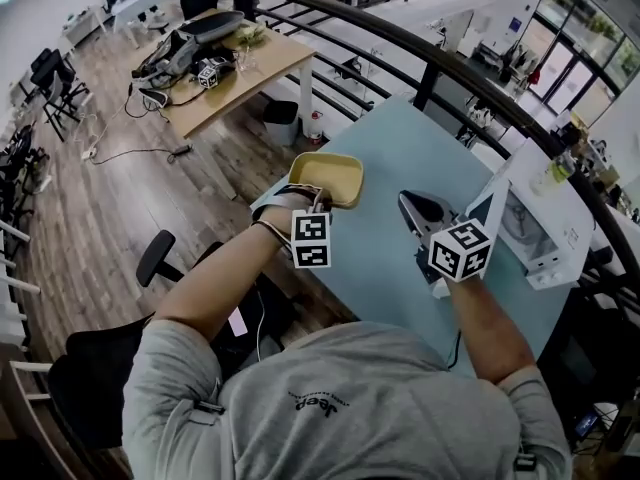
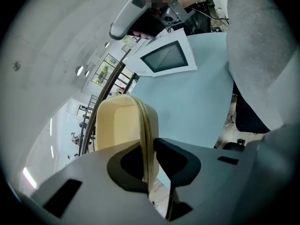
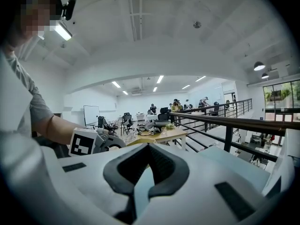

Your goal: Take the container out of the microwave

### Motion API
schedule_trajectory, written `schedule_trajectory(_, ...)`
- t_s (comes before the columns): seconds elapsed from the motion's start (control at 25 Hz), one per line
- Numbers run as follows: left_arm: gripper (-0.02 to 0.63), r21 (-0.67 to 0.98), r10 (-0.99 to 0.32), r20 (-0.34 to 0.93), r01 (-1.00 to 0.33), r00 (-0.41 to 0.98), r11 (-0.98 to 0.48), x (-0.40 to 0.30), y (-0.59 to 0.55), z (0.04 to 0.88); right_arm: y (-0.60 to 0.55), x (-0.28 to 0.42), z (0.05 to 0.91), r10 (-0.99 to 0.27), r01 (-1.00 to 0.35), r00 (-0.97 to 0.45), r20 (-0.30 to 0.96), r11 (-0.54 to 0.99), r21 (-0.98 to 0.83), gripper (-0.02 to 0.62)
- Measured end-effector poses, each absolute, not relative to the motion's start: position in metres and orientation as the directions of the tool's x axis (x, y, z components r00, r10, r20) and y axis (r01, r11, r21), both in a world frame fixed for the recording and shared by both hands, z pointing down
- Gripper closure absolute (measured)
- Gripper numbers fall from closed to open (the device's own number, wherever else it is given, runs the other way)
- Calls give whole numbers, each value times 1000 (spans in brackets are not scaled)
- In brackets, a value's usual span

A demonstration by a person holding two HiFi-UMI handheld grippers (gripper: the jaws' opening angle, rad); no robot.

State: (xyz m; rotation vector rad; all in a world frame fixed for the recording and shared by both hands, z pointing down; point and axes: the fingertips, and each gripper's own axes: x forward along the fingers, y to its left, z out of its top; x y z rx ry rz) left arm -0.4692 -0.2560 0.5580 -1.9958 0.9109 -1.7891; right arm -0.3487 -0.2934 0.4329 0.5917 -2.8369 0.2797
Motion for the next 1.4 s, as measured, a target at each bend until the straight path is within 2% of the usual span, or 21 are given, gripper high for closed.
schedule_trajectory(0.28, 534, -578, -601, 800, -258, 10, -774, -494, -270, 599, -311, -371, 466, -387, -445, -872, 299, 882, -158, 578)
schedule_trajectory(0.96, 534, -522, -535, 845, -232, -8, -821, -507, -300, 703, -347, -374, 565, -456, -565, -788, 414, 802, -194, 578)
schedule_trajectory(1.4, 534, -504, -507, 861, -215, -43, -837, -516, -300, 750, -347, -376, 607, -444, -586, -761, 474, 783, -207, 578)
